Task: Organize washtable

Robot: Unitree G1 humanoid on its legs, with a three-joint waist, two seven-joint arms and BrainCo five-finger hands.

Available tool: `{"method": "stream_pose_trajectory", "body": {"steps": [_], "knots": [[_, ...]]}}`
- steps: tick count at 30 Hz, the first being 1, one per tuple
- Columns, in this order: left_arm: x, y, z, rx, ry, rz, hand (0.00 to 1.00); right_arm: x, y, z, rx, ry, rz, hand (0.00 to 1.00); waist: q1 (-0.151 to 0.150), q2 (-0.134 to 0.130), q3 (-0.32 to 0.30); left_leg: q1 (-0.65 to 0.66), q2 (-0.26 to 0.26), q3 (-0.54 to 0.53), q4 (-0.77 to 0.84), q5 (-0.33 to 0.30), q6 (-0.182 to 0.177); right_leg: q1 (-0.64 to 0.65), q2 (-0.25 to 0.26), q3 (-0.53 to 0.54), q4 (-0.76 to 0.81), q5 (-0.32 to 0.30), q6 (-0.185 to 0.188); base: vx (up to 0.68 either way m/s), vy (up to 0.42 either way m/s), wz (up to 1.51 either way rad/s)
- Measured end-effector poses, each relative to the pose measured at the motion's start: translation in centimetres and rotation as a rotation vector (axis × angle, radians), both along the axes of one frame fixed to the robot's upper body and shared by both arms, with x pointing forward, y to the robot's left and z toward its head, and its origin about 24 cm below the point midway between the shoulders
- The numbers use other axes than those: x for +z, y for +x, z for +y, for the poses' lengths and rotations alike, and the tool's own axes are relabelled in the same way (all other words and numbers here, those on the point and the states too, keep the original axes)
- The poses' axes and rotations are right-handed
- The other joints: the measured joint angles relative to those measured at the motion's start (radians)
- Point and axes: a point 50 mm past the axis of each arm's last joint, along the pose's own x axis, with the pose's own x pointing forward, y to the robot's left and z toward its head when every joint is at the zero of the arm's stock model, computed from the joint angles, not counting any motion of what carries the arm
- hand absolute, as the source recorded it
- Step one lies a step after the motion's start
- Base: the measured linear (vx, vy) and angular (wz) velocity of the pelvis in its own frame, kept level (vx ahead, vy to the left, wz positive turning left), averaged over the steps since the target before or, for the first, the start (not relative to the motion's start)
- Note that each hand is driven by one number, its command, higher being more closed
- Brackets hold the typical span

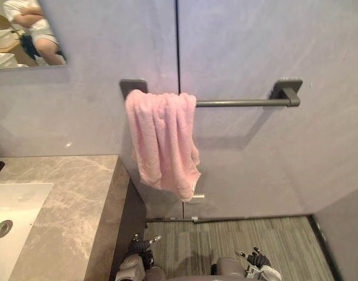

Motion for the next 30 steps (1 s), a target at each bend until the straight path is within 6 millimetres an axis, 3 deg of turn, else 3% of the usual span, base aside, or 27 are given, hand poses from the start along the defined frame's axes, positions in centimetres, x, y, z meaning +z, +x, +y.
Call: {"method": "stream_pose_trajectory", "body": {"steps": [1,2,3,6,8,12,18,30], "knots": [[0.0,0.0,0.0,0.003,0.001,-0.002,0.00,0.0,-0.1,0.1,0.003,0.001,0.004,0.00,0.000,-0.004,-0.002,0.000,-0.005,-0.027,-0.001,0.000,-0.002,0.010,0.008,0.019,-0.095,0.017,-0.002,0.07,-0.117,0.85],[0.0,-0.1,0.3,0.017,0.004,-0.004,0.00,-0.2,-0.3,0.7,0.013,0.016,0.016,0.00,-0.001,-0.025,-0.011,-0.007,-0.028,-0.062,0.000,0.000,-0.020,0.024,-0.003,0.051,-0.185,0.043,0.005,0.10,-0.154,0.76],[-0.1,-0.2,0.2,0.027,-0.002,-0.001,0.00,-0.2,-0.3,0.6,0.018,0.012,0.018,0.00,0.000,-0.031,-0.021,-0.009,-0.024,-0.074,-0.001,0.001,-0.028,0.042,-0.003,0.039,-0.211,0.018,0.005,0.18,-0.169,0.55],[-0.5,-1.1,-0.5,0.039,-0.027,0.027,0.00,-0.2,-0.4,-0.5,0.024,-0.014,0.028,0.00,0.001,0.032,-0.052,-0.012,0.022,-0.105,-0.046,0.025,-0.061,0.063,0.041,-0.002,-0.286,0.027,-0.011,0.21,-0.136,0.26],[-0.5,-1.3,-0.4,0.046,-0.026,0.031,0.00,-0.3,-0.5,-0.4,0.022,-0.012,0.037,0.00,0.001,0.033,-0.054,-0.007,0.050,-0.129,-0.071,0.034,-0.076,0.084,0.072,-0.023,-0.321,0.035,-0.023,0.19,-0.110,0.06],[-0.4,-1.1,-0.5,0.039,-0.026,0.024,0.00,-0.4,-0.6,-0.1,0.016,0.000,0.041,0.00,0.001,0.026,-0.055,0.009,0.060,-0.155,-0.083,0.036,-0.078,0.123,0.080,-0.058,-0.356,0.036,-0.024,0.13,-0.042,0.16],[-0.4,-1.1,-0.3,0.027,-0.015,0.026,0.00,-0.5,-0.7,0.4,0.007,0.016,0.042,0.00,0.000,0.011,-0.064,0.019,0.027,-0.164,-0.094,0.045,-0.070,0.174,0.047,-0.079,-0.419,0.047,-0.006,0.05,0.052,0.14],[0.2,-0.6,-1.2,-0.033,-0.007,-0.025,0.00,-0.5,-1.3,-0.2,-0.061,0.016,0.043,0.00,-0.005,0.034,-0.077,0.028,0.012,-0.159,-0.144,0.080,-0.059,0.207,0.035,-0.078,-0.524,0.118,0.012,-0.04,0.028,0.00]]}}
